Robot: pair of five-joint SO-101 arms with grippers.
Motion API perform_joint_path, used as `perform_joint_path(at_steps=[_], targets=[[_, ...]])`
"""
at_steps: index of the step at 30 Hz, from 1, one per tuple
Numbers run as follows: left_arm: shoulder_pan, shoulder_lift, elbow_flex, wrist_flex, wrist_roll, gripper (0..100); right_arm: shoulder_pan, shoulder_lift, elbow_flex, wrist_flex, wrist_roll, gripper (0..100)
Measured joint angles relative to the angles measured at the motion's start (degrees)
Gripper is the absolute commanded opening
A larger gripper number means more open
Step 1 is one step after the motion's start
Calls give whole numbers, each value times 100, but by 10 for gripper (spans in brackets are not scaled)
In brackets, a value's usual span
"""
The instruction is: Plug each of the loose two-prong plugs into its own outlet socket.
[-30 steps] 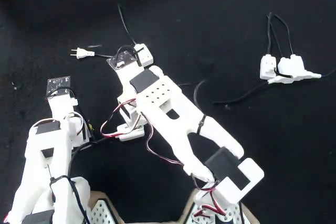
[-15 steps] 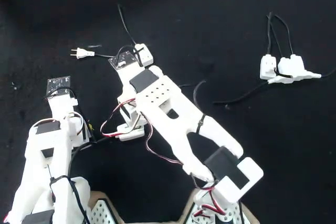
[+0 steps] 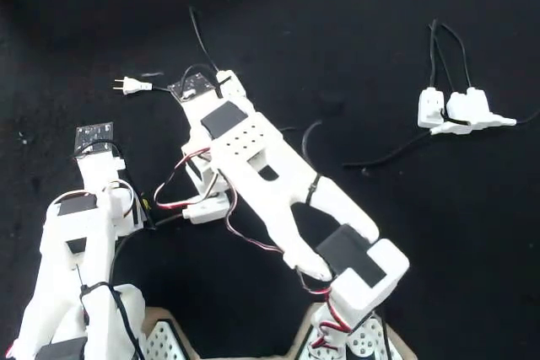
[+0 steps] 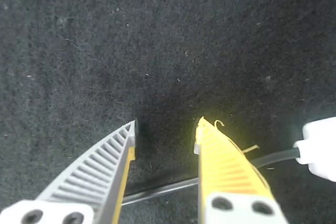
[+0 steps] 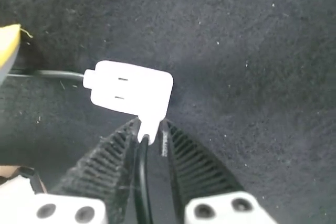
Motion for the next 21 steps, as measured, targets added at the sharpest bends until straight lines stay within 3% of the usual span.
perform_joint_path(at_steps=[21], targets=[[0,0,0,0,0,191,0,-158,-44,431,510,10]])
